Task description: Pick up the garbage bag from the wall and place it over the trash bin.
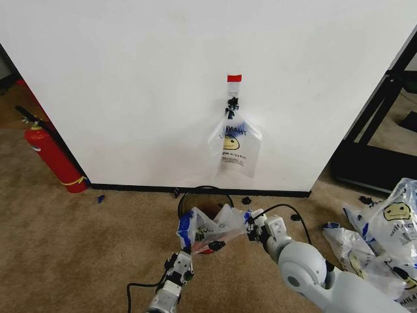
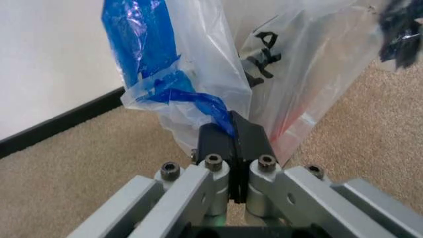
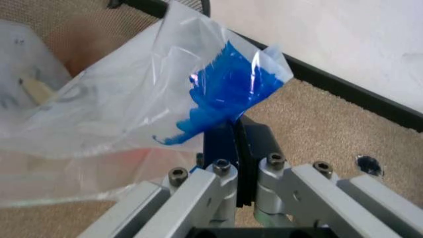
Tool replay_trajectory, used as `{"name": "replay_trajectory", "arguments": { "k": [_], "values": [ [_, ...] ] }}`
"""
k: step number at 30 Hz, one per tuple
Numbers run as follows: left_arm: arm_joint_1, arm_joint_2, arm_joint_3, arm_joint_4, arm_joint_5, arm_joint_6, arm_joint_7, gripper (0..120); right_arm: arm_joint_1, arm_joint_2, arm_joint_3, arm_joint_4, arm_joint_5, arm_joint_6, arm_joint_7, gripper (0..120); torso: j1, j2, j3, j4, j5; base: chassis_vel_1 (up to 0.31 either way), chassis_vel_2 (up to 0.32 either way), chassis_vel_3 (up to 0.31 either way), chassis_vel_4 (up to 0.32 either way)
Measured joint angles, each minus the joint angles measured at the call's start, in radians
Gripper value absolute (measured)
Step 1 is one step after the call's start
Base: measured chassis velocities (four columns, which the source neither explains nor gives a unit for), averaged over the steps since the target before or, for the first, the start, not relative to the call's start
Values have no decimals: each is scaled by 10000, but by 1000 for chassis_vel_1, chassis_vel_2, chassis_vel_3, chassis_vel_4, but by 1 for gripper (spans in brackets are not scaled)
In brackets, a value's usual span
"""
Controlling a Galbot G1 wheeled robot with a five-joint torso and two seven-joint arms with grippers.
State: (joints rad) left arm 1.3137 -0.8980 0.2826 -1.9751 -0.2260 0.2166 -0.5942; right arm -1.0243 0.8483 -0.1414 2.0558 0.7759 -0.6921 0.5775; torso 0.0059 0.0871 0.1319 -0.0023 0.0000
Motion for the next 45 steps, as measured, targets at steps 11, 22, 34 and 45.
{"name": "replay_trajectory", "arguments": {
  "k": [11, 22, 34, 45],
  "values": [
    [-503, -323, 148, 1046, -209, -46, 3, 0, 273, 639, -18, -1120, -312, 172, 83, 0, 0, 0, 0, 0, 0, 0, 0, 0, 0],
    [-734, -678, 351, 1553, -216, -132, 1, 0, 408, 1060, -77, -1649, -500, 254, 72, 0, 0, 0, 0, 0, 0, 0, 0, 0, 0],
    [-1029, -1091, 314, 2059, -206, -243, -45, 0, 504, 1412, -112, -2370, -873, 744, -195, 0, 0, 0, 1, 0, 0, 0, 0, 0, 0],
    [-966, -1230, 268, 2266, -55, -397, -93, 0, 530, 1679, -138, -2783, -944, 965, -311, 0, 0, 0, 1, 1, 0, 0, 0, 0, 0]
  ]
}}
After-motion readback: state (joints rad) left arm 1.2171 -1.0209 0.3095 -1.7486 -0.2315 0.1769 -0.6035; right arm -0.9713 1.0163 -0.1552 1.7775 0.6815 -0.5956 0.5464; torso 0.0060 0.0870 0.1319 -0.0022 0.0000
